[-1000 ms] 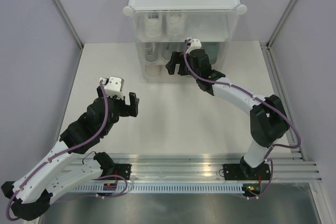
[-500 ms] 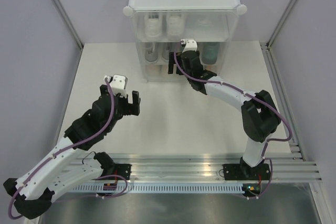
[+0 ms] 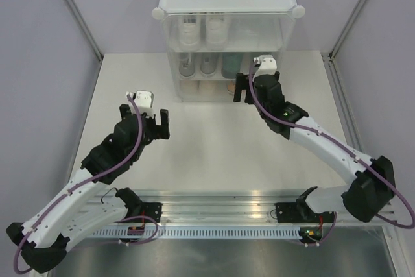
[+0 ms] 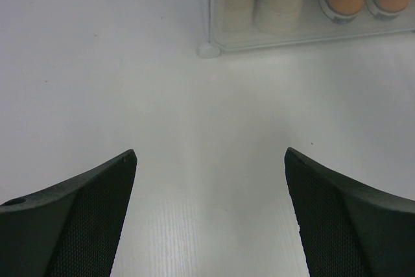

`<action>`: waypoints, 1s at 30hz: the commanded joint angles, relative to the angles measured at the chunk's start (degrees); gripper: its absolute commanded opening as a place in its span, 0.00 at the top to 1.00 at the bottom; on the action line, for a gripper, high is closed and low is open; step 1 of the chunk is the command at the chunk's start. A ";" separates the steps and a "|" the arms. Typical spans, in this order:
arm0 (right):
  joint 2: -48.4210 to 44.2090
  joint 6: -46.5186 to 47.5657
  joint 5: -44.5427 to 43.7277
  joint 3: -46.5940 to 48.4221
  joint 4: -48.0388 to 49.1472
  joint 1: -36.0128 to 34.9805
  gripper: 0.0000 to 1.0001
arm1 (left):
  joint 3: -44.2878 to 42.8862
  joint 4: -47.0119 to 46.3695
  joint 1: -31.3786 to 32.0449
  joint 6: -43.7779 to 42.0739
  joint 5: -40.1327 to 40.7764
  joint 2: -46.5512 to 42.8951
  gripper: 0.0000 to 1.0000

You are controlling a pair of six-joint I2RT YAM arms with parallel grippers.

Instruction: Place and organize the shoes in the shoe cabinet

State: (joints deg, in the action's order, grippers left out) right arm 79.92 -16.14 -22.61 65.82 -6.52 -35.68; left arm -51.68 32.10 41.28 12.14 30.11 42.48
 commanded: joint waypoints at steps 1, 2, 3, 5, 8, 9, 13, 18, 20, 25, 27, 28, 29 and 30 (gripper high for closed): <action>-6.69 -1.96 -9.80 -5.17 -4.80 0.17 0.02 | 0.53 -2.57 -0.93 -0.19 3.11 -0.73 0.03; -9.75 -2.66 -11.39 -6.48 -5.68 0.17 0.02 | 0.53 -2.57 -1.11 -0.19 3.20 -0.90 0.03; -11.18 -3.97 -13.06 -6.93 -6.48 0.09 0.02 | 0.44 -2.57 -1.46 -0.10 3.29 -0.99 0.03; -15.29 -5.56 -14.83 -7.90 -7.71 -0.27 0.02 | 0.53 -2.65 -1.90 0.08 3.55 -1.52 0.03; -20.22 -6.36 -19.47 -10.00 -9.38 -0.27 0.02 | 0.79 -2.65 -2.17 0.34 5.22 -3.01 0.03; -21.37 -7.23 -20.18 -10.45 -9.73 -0.35 0.02 | 0.88 -2.65 -2.17 0.43 6.01 -3.89 0.02; -25.33 -7.68 -22.73 -12.56 -10.44 -0.35 0.02 | 1.05 -2.92 -2.69 0.95 7.16 -5.21 0.02; -24.47 -8.56 -24.76 -13.26 -10.53 -0.35 0.02 | 1.14 -3.27 -3.48 1.22 7.24 -5.92 0.02; -22.97 -8.99 -25.02 -12.91 -10.97 -0.35 0.02 | 1.14 -3.36 -3.57 1.31 7.42 -6.27 0.02; -20.77 -9.17 -24.24 -13.00 -11.05 -0.35 0.02 | 1.32 -3.36 -3.66 1.39 7.77 -6.53 0.02; -19.89 -9.79 -23.71 -12.56 -11.58 -0.35 0.02 | 1.32 -3.36 -3.75 1.39 7.77 -6.53 0.02; -19.72 -9.79 -23.71 -12.47 -11.58 -0.35 0.02 | 1.23 -3.36 -3.75 1.39 7.77 -6.53 0.02; -19.54 -9.87 -24.06 -12.39 -11.76 -0.44 0.02 | 1.32 -3.36 -3.75 1.39 7.77 -6.62 0.02; -19.54 -9.87 -24.32 -12.38 -11.84 -0.35 0.02 | 1.32 -3.36 -3.75 1.48 7.86 -6.62 0.02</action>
State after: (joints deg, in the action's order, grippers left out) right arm 60.27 -25.06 -45.50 52.82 -18.15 -35.83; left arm -50.57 31.09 37.93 12.23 36.56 36.32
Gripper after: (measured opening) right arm 0.982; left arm 0.976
